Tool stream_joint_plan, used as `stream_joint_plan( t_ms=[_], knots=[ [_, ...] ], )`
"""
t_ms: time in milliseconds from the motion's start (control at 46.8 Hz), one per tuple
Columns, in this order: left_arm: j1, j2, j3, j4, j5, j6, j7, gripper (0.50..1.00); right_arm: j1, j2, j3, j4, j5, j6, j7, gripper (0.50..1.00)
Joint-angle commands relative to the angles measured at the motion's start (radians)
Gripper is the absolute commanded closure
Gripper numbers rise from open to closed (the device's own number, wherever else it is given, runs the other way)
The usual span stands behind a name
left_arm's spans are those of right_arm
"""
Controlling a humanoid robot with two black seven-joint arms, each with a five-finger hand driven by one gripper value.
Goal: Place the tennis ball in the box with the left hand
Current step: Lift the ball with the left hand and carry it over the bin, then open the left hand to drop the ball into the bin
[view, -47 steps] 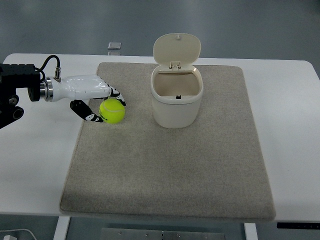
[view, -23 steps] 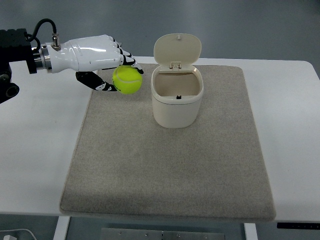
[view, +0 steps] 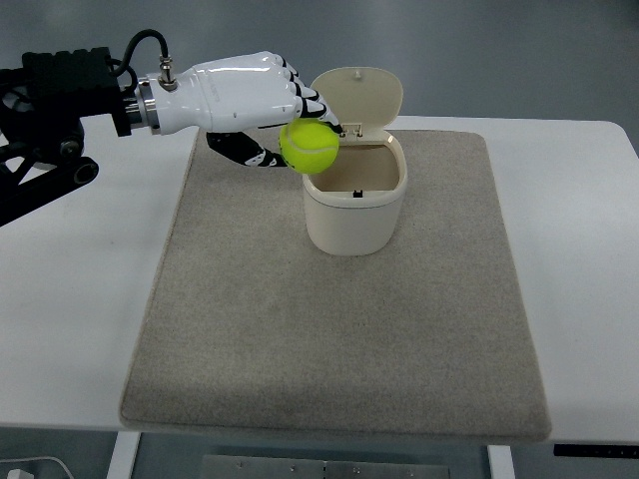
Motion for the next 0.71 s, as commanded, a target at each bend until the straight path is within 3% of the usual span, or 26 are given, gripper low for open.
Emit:
stream_joint_plan(
  t_ms=[0, 150, 257, 449, 684],
  knots=[
    [0.006, -0.036, 0.001, 0.034, 0.000, 0.000, 0.000, 1.000, 0.000, 0.000, 0.000, 0.000, 0.000, 0.000, 0.000, 0.562],
    [0.007, -0.069, 0.001, 0.054, 0.000, 0.000, 0.000, 1.000, 0.000, 0.000, 0.000, 0.000, 0.000, 0.000, 0.000, 0.562],
    [0.009, -0.077, 0.000, 0.068, -0.003, 0.000, 0.000, 0.753, 0.000, 0.000, 0.000, 0.000, 0.000, 0.000, 0.000, 0.562],
    [0.010, -0.095, 0.000, 0.077, -0.015, -0.002, 0.000, 0.521, 0.000, 0.000, 0.000, 0.000, 0.000, 0.000, 0.000, 0.562],
    [0.009, -0.079, 0.026, 0.062, -0.021, -0.012, 0.000, 0.508, 0.000, 0.000, 0.000, 0.000, 0.000, 0.000, 0.000, 0.562]
  ],
)
